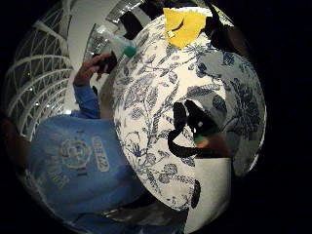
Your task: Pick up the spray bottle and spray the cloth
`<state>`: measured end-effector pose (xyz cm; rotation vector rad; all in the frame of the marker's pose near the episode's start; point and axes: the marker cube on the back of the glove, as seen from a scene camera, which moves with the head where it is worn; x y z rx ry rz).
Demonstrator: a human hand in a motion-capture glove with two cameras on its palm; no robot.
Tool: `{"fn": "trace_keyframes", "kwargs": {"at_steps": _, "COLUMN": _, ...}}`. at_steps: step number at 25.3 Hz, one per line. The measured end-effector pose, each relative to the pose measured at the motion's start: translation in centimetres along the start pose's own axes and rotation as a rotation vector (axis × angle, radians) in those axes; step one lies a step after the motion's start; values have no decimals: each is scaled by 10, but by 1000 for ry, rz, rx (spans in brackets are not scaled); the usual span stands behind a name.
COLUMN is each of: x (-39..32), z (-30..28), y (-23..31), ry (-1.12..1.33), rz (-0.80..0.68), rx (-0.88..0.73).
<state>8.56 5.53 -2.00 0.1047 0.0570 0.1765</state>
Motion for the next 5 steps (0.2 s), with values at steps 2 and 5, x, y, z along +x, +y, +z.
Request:
{"fn": "trace_keyframes", "kwargs": {"at_steps": 2, "x": -1, "z": -1, "y": 2, "ry": -1, "rz": 2, "rx": 0}}
{"fn": "trace_keyframes", "kwargs": {"at_steps": 5, "x": -3, "z": -2, "y": 4, "ry": -4, "rz": 4, "rx": 1}}
